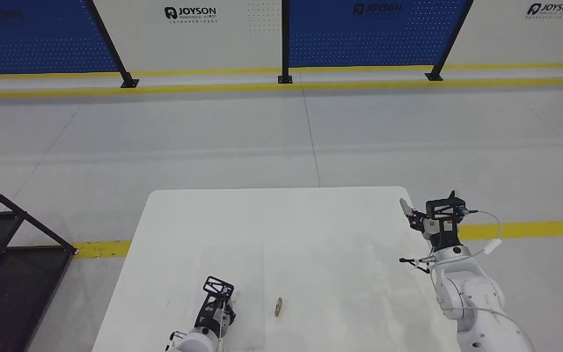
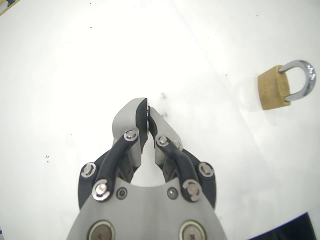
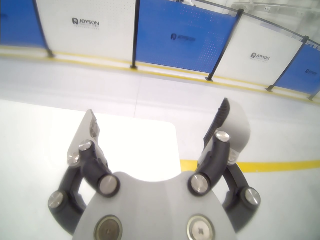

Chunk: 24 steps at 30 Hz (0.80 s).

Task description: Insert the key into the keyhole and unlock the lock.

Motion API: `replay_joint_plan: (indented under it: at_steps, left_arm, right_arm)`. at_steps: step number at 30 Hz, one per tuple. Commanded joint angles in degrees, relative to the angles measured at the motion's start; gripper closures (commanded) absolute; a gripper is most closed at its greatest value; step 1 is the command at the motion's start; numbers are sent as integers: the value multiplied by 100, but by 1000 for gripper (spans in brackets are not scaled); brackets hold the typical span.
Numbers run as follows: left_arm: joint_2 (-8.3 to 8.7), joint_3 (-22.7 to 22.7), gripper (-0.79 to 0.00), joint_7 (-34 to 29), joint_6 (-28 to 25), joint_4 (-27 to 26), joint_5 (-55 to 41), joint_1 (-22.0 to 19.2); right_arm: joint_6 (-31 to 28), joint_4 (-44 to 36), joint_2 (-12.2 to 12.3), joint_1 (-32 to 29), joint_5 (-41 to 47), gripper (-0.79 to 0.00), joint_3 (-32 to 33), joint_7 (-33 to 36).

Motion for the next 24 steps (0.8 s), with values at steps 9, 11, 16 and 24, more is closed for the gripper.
replay_joint_plan:
  at_steps: [9, 11, 16, 24]
  left_arm:
    - [124, -533, 0, 1846, -1217, -572, -728, 796]
    - [168, -839, 0, 2608, -1870, -548, -1248, 986]
    - [309, -1449, 0, 4492, -4316, 141, -1943, 1121]
    - [367, -1428, 0, 5561, -5994, 1326, -2214, 362]
  right_arm:
    - [0, 0, 0, 0, 0, -785, 0, 0]
    - [0, 0, 0, 0, 0, -785, 0, 0]
    - [0, 0, 0, 0, 0, -785, 0, 0]
    - [-201, -564, 10, -742, -1240, -785, -425, -147]
